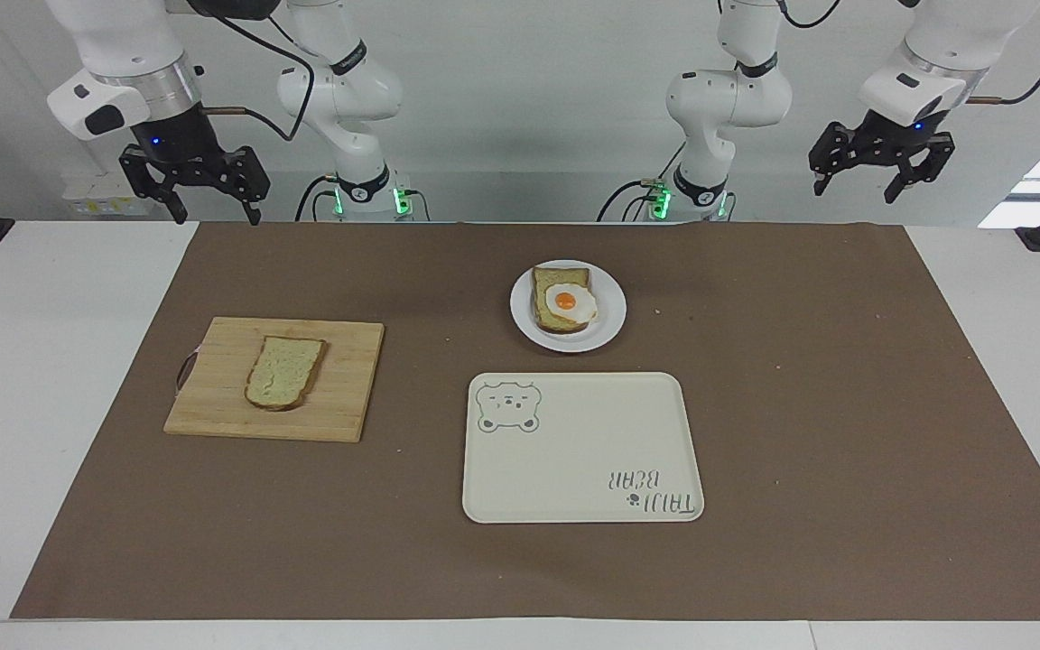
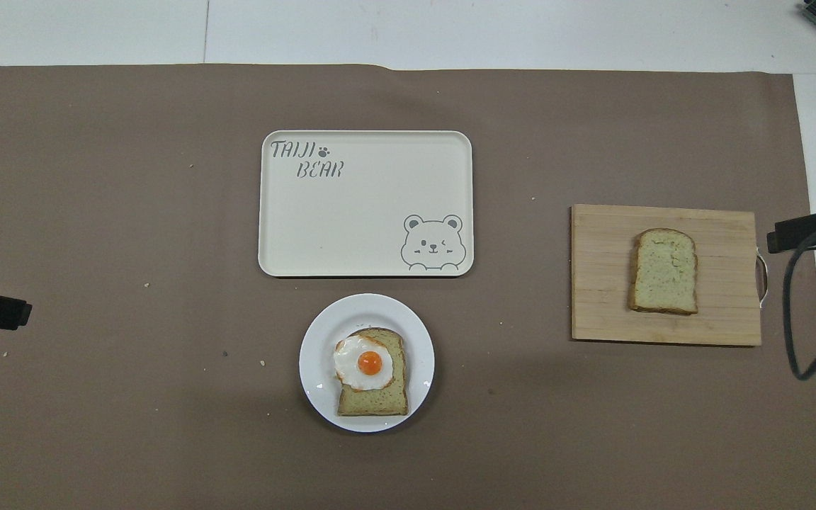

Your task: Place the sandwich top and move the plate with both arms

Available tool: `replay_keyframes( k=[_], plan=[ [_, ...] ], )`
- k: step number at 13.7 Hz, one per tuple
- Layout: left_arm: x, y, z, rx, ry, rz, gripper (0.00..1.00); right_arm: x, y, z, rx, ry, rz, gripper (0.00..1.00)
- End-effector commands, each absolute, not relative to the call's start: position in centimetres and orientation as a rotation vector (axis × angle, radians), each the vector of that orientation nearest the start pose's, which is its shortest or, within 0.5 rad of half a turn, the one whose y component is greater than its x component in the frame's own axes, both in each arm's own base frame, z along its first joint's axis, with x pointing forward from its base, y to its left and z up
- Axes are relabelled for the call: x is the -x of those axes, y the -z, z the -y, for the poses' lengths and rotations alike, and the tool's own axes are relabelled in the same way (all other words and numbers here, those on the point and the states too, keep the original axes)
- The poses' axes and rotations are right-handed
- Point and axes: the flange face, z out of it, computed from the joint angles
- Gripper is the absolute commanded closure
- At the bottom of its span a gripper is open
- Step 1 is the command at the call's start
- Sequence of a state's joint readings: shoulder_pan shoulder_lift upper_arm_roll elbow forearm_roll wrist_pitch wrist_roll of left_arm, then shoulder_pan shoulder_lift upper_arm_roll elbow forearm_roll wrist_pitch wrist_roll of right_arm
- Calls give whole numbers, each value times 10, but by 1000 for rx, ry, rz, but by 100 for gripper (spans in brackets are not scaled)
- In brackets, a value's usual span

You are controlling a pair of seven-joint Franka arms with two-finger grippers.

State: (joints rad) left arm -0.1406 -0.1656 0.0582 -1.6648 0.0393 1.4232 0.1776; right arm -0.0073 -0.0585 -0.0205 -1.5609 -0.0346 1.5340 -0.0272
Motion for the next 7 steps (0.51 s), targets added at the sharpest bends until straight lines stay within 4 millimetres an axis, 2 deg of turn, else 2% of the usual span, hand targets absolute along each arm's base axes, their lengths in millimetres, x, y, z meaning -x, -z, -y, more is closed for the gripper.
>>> replay_keyframes(
  k=[1, 7],
  plan=[
    [-514, -671, 26, 3164, -156, -305, 0, -524, -659, 22, 3180, 34, 23, 0],
    [-518, -674, 25, 3143, -144, -294, 0, -524, -659, 23, 3179, 36, 18, 0]
  ],
)
